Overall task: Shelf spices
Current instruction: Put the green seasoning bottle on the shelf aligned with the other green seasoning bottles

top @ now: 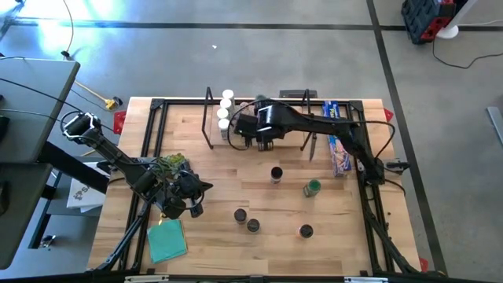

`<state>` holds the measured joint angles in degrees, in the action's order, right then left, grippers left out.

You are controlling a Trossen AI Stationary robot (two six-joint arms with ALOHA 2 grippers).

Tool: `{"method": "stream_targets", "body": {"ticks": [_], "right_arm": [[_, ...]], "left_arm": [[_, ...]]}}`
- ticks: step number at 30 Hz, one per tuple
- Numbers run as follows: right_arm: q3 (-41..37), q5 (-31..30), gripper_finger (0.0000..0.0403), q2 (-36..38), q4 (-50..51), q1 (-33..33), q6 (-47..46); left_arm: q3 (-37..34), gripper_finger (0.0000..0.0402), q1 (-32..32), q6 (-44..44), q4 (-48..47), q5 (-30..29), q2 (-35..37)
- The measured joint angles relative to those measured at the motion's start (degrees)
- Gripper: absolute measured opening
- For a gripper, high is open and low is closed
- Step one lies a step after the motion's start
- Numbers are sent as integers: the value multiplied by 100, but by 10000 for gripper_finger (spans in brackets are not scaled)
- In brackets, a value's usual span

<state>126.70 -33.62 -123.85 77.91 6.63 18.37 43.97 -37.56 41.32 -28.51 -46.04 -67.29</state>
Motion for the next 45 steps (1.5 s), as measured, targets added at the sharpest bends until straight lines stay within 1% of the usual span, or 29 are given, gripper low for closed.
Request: {"method": "stream_targets", "body": {"ticks": [3,5,7,10,12,16,19,22,24,28,36,45], "right_arm": [[4,622,253,124,306,-83,-381],[-5,833,240,135,582,-67,-578],[-129,854,218,173,653,-27,-699],[-660,1020,172,361,528,89,-807],[-1204,1031,136,529,212,188,-832],[-2377,1003,70,898,-779,456,-888],[-3041,957,34,1118,-1550,677,-940],[-3460,1000,11,1180,-2173,860,-944],[-3617,1042,3,1180,-2500,947,-927],[-3835,1165,2,1184,-3007,1041,-904],[-3852,1247,2,1184,-3530,1073,-607],[-3852,1219,2,1184,-3640,1117,-481]], "left_arm": [[0,0,-8,4,2,106,-2],[0,0,-39,42,9,149,-2],[0,0,-95,59,6,172,-2],[0,0,-185,58,9,183,-2],[0,0,-249,61,6,183,-2],[0,0,-306,58,13,169,-2],[0,0,-306,55,10,140,-2],[0,0,-302,55,7,92,-2],[0,0,-302,53,12,70,-2],[0,0,-302,51,9,69,-2],[0,0,-299,50,9,68,-2],[0,0,-297,49,11,68,-2]]}}
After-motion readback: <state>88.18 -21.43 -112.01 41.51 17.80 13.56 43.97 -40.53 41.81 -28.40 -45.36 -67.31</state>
